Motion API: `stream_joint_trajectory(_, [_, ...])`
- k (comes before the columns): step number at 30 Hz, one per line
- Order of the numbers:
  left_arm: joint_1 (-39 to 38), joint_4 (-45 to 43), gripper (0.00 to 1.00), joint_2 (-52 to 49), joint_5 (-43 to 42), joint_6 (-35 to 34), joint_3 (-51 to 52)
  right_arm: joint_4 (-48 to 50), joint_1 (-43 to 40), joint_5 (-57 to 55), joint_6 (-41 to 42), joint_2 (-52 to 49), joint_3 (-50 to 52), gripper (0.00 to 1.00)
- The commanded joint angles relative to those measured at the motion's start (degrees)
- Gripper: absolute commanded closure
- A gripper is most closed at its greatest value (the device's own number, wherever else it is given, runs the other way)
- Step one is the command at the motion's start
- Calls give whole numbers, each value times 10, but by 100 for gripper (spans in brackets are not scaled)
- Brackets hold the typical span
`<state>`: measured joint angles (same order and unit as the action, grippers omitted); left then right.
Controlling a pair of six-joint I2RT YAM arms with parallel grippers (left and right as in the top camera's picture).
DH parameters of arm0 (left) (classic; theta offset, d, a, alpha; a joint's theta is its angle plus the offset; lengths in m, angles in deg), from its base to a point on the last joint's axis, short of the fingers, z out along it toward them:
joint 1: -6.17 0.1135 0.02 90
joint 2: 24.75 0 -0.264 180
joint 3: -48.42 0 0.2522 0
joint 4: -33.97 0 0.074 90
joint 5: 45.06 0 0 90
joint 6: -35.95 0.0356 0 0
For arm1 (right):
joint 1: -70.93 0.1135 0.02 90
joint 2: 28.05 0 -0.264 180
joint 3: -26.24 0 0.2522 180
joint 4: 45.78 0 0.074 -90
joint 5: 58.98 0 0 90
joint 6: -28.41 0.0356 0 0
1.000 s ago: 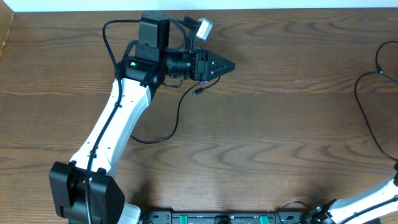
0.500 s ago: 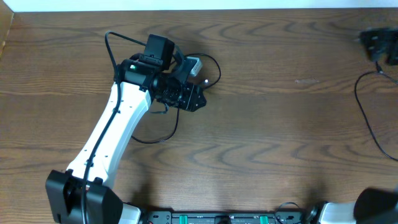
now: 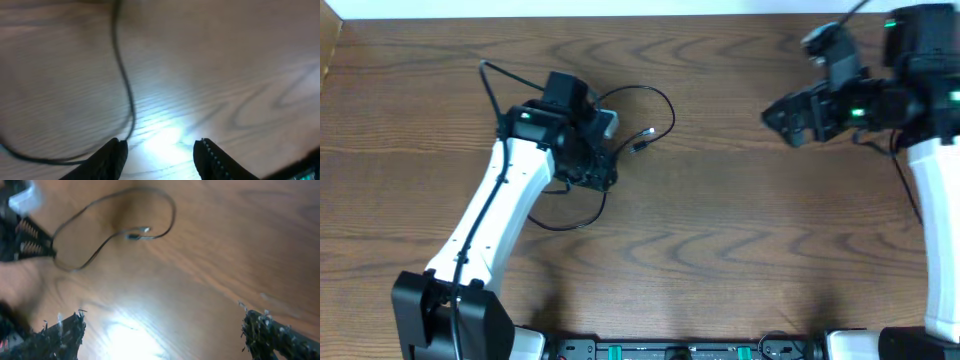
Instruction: Untangle cables
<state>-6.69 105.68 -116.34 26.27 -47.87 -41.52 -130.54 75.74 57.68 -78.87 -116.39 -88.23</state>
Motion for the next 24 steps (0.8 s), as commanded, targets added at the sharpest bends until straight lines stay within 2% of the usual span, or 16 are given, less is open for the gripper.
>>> stream_joint_trajectory(1, [46, -5, 52, 7, 17, -7, 24, 9, 70, -79, 14, 0, 24, 1])
stream_joint_trajectory(5, [75, -46, 53, 7, 16, 1, 85, 62, 134, -117, 40, 0, 38, 1])
stream_joint_trajectory(10, [83, -132, 52, 6, 80, -5, 130, 75, 161, -117, 50, 0, 38, 1])
stream_joint_trajectory(18, [205, -167, 77, 6, 91, -41, 131, 30, 163, -117, 50, 0, 38, 1])
stream_joint_trajectory(21, [250, -160, 92, 6, 91, -43, 131, 35, 163, -117, 50, 0, 38, 1])
stream_joint_trajectory(24, [269, -161, 92, 6, 91, -50, 134, 40, 163, -116, 50, 0, 38, 1])
